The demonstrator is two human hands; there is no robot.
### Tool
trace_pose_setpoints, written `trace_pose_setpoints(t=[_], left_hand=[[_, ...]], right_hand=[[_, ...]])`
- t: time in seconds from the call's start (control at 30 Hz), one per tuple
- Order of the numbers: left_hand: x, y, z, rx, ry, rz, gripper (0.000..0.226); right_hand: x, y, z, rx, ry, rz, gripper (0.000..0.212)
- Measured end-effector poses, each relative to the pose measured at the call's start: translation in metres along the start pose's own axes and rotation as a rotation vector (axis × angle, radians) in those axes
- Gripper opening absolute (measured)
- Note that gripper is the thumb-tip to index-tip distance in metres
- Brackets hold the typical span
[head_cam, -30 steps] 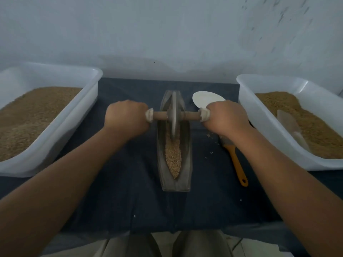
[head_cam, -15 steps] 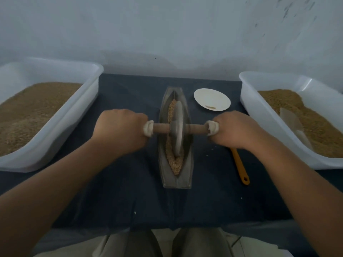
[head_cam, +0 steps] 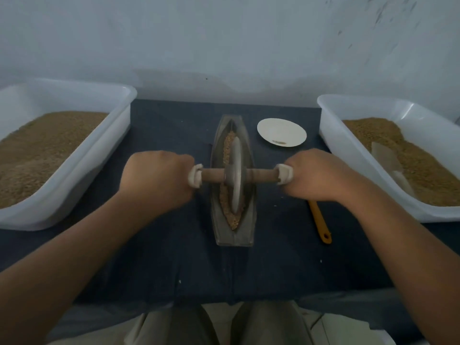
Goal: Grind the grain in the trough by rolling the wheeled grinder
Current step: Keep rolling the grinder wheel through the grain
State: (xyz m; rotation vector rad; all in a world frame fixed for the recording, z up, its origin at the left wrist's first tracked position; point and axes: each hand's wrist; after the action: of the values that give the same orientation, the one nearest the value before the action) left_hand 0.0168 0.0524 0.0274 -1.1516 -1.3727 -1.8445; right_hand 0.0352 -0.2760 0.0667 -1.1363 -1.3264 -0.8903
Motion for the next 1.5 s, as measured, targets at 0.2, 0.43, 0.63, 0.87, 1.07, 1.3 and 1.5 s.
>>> trace_pose_setpoints(t=[0.2, 0.43, 0.63, 0.87, 1.07, 1.3, 1.5], left_hand=[[-0.019, 0.037, 0.005, 0.057, 0.037, 0.049, 0.042], [-0.036, 0.095, 0.009, 0.154, -0.011, 0.099, 0.044], [-0.007, 0.023, 0.000, 0.072, -0.013, 0.040, 0.042], [-0.017, 0.035, 0.006, 0.058, 0.039, 0.058, 0.038], [-0.030, 0.112, 0.011, 0.097, 0.042, 0.118, 0.036], [-0.011, 0.021, 0.002, 0.082, 0.020, 0.092, 0.039], [-0.008, 0.016, 0.003, 0.055, 0.069, 0.114, 0.040]], right_hand=[[-0.011, 0.030, 0.005, -0.116, -0.053, -0.169, 0.029], [-0.001, 0.072, 0.009, -0.127, -0.056, -0.464, 0.028], [0.000, 0.029, -0.001, -0.049, -0.041, -0.077, 0.022], [-0.010, 0.036, 0.002, -0.100, -0.028, -0.136, 0.025], [-0.018, 0.086, -0.001, -0.286, 0.011, -0.265, 0.033], [-0.006, 0.026, -0.001, -0.055, -0.028, -0.115, 0.029], [-0.002, 0.022, 0.004, -0.075, -0.029, 0.012, 0.024]])
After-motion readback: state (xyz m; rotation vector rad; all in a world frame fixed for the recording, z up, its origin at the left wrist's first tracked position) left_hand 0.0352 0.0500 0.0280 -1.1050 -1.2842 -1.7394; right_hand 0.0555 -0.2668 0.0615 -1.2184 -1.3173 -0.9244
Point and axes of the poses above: each hand's wrist, its own y-axis towards the middle knuckle, its own x-axis out of the back of the hand, z = x × y, and after that the axes turned 6 degrees about -y, right-handed
